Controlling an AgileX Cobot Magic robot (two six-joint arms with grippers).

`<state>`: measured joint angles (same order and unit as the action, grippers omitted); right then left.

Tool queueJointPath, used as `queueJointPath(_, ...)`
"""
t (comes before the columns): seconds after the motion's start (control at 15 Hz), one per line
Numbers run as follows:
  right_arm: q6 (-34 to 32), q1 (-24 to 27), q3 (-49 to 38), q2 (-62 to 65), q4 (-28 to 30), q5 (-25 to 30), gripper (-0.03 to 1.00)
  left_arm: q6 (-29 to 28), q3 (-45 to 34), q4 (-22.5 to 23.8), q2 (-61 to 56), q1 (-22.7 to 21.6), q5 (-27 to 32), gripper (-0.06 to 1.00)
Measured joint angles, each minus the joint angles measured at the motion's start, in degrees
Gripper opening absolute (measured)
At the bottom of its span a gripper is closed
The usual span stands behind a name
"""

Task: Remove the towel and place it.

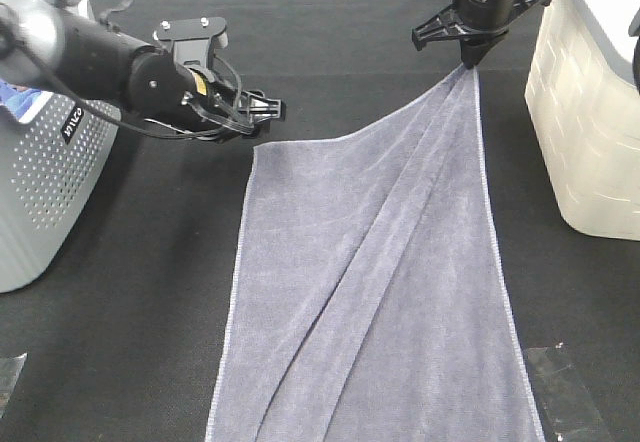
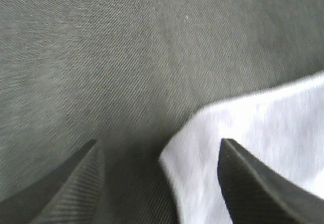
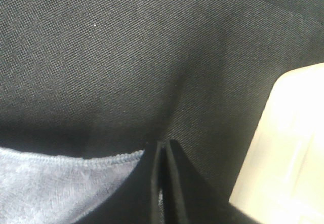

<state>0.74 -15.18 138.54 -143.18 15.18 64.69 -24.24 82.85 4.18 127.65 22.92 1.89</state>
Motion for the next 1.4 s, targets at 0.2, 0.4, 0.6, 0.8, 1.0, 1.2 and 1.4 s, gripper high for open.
queueJointPath(0.2, 0.0, 0.0, 0.0, 0.0, -0.1, 0.0, 0.00, 0.0, 5.3, -4.2, 2.2, 0.0, 5.1, 0.62)
queueJointPath(0.4, 0.0, 0.0, 0.0, 0.0, -0.2, 0.1, 0.00, 0.0, 11.1, -5.1, 4.2, 0.0, 13.8, 0.62)
queueJointPath(0.6, -0.1, 0.0, 0.0, 0.0, -0.2, 0.1, 0.00, 2.2, 16.8, -7.6, 7.0, 0.0, 23.0, 0.62)
queueJointPath(0.8, -0.1, 0.0, 0.0, 0.0, -0.7, 0.1, 0.00, 7.3, 21.0, -13.5, 9.7, 0.0, 26.9, 0.62)
queueJointPath(1.0, -0.1, 0.0, 0.0, 0.0, -1.6, 0.0, 0.00, 8.8, 27.0, -16.2, 14.2, 0.0, 32.1, 0.62)
queueJointPath(1.2, -0.1, 0.0, 0.0, 0.0, -1.6, 0.0, 0.00, 8.8, 30.2, -16.1, 15.6, 0.0, 34.5, 0.56)
queueJointPath(1.4, -0.1, 0.0, 0.0, 0.0, -1.7, 0.0, 0.00, 8.8, 30.3, -15.9, 16.1, -0.3, 34.2, 0.21)
